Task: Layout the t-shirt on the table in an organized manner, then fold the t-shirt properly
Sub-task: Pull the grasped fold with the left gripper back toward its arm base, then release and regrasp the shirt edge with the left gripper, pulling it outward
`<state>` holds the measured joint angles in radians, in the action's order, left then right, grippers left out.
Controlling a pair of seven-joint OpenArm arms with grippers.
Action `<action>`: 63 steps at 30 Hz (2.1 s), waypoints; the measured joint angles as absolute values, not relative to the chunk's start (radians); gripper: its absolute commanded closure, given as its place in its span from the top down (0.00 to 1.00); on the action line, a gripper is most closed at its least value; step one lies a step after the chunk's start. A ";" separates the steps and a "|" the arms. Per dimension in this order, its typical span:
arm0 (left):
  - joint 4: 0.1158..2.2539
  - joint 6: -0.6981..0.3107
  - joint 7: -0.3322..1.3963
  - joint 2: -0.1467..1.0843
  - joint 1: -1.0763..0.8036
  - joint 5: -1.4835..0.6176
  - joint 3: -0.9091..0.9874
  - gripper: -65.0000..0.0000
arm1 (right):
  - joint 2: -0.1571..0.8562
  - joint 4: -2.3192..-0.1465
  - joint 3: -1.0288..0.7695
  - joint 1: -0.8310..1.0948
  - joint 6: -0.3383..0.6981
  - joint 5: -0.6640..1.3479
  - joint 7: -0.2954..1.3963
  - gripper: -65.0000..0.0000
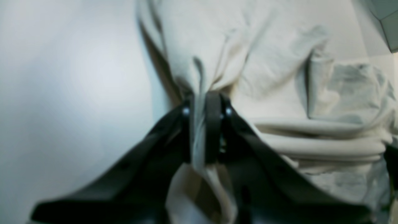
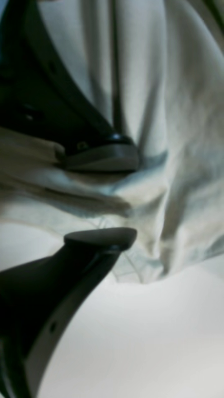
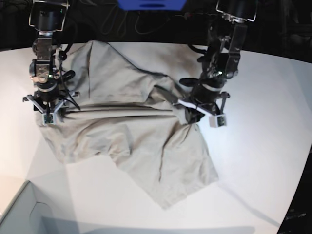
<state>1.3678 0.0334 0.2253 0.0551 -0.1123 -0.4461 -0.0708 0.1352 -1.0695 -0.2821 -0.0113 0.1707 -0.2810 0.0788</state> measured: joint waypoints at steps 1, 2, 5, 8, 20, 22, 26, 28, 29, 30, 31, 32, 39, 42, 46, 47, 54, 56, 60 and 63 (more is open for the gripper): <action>1.382 0.030 0.225 0.054 -0.135 -0.446 -0.055 0.01 | 0.136 -1.052 -0.282 -0.024 0.170 -0.279 0.072 0.45; 1.397 0.026 0.228 0.052 -0.155 -0.448 -0.037 0.01 | 0.137 -1.038 -0.282 -0.037 0.171 -0.280 0.067 0.45; 1.443 0.020 0.229 0.052 -0.218 -0.451 -0.004 0.02 | 0.136 -1.005 -0.282 -0.076 0.171 -0.281 0.075 0.45; 1.497 0.028 0.230 0.053 -0.289 -0.449 0.005 0.16 | 0.144 -0.940 -0.278 -0.132 0.173 -0.281 0.065 0.45; 1.802 0.049 0.223 0.081 -0.395 -0.439 0.037 0.51 | 0.189 -0.974 -0.289 -0.166 0.171 -0.301 0.124 0.45; 1.805 0.052 0.232 0.076 -0.300 -0.433 0.027 0.51 | 0.181 -1.056 -0.290 -0.126 0.171 -0.300 0.120 0.45; 1.658 0.064 0.204 0.033 -0.073 -0.429 -0.010 0.51 | 0.138 -1.202 -0.289 -0.053 0.165 -0.300 0.138 0.45; 1.517 0.084 0.208 0.008 0.013 -0.402 -0.031 0.51 | 0.130 -1.274 -0.282 -0.021 0.171 -0.299 0.131 0.45; 1.433 0.106 0.215 0.002 0.050 -0.390 -0.046 0.51 | 0.133 -1.305 -0.281 -0.003 0.172 -0.298 0.128 0.45; 1.356 0.139 0.227 0.003 0.083 -0.374 -0.064 0.51 | 0.135 -1.332 -0.284 0.017 0.171 -0.300 0.127 0.45; 1.280 0.146 0.233 0.006 0.115 -0.375 -0.079 0.51 | 0.136 -1.349 -0.286 0.034 0.170 -0.301 0.132 0.45; 1.217 0.155 0.234 0.009 0.149 -0.371 -0.101 0.51 | 0.135 -1.361 -0.288 0.049 0.167 -0.302 0.136 0.45; 0.862 0.220 0.203 -0.023 0.396 -0.378 -0.188 0.51 | 0.122 -1.388 -0.285 0.094 0.168 -0.301 0.128 0.45; 0.739 0.218 0.216 -0.048 0.451 -0.377 -0.200 0.51 | 0.123 -1.388 -0.287 0.110 0.168 -0.301 0.132 0.45; 0.582 0.220 0.213 -0.088 0.533 -0.371 -0.200 0.51 | 0.121 -1.387 -0.287 0.114 0.168 -0.299 0.134 0.45; 0.557 0.220 0.210 -0.096 0.551 -0.369 -0.200 0.51 | 0.122 -1.388 -0.288 0.112 0.168 -0.300 0.134 0.45; 0.442 0.217 0.209 -0.123 0.604 -0.371 -0.200 0.51 | 0.121 -1.388 -0.288 0.112 0.168 -0.299 0.134 0.45; 0.441 0.216 0.208 -0.118 0.598 -0.370 -0.200 0.51 | 0.121 -1.388 -0.288 0.111 0.168 -0.299 0.134 0.45; 0.440 0.217 0.204 -0.110 0.588 -0.370 -0.200 0.44 | 0.121 -1.386 -0.288 0.109 0.168 -0.299 0.134 0.45; 0.447 0.217 0.183 -0.097 0.568 -0.371 -0.199 0.15 | 0.121 -1.383 -0.288 0.106 0.168 -0.299 0.134 0.45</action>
<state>0.4469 0.2169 0.1833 -0.0967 0.5678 -0.3710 -0.1989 0.1215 -1.3827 -0.2878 0.1059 0.1677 -0.2989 0.1345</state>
